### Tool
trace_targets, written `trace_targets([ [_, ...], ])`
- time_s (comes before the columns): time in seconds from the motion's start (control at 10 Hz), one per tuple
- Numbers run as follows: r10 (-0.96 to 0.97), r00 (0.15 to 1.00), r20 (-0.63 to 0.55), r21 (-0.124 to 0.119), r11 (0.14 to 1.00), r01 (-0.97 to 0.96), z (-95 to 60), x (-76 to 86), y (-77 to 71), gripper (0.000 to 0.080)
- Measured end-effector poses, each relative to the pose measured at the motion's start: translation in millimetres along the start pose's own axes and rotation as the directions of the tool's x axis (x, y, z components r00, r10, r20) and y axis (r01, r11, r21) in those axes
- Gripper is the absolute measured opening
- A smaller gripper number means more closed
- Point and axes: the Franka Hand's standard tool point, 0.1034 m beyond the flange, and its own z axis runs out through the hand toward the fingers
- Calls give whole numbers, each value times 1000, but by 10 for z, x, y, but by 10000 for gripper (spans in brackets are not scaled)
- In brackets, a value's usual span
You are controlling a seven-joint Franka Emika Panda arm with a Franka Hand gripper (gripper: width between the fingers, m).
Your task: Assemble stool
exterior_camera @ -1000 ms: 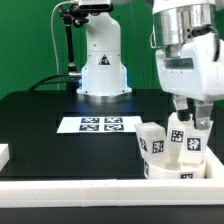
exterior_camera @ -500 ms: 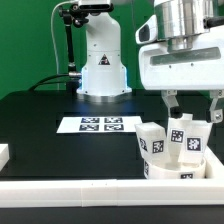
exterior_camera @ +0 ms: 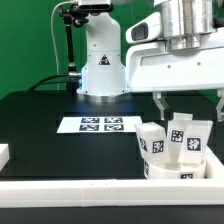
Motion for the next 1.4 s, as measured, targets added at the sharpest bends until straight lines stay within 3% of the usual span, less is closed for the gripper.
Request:
trace_targets([
  [0.2, -221, 975, -22, 5, 975, 222, -5, 1, -55, 649],
  [0.3, -342, 939, -23, -4, 940, 342, -10, -18, -87, 649],
  [0.5, -439, 898, -32, -4, 898, 439, -26, -35, -133, 649],
  [0.7, -546, 838, -28, -25, 838, 545, -21, -6, -90, 649],
  [1.0, -723, 690, -16, -52, 690, 722, -37, 1, -99, 649],
  [1.1, -807, 590, -8, -62, 589, 806, -47, -8, -137, 649],
  [1.3, -870, 494, 0, -66, 492, 868, -53, -28, -159, 649],
  [1.4, -871, 492, 1, -66, 491, 869, -52, -40, -150, 649],
])
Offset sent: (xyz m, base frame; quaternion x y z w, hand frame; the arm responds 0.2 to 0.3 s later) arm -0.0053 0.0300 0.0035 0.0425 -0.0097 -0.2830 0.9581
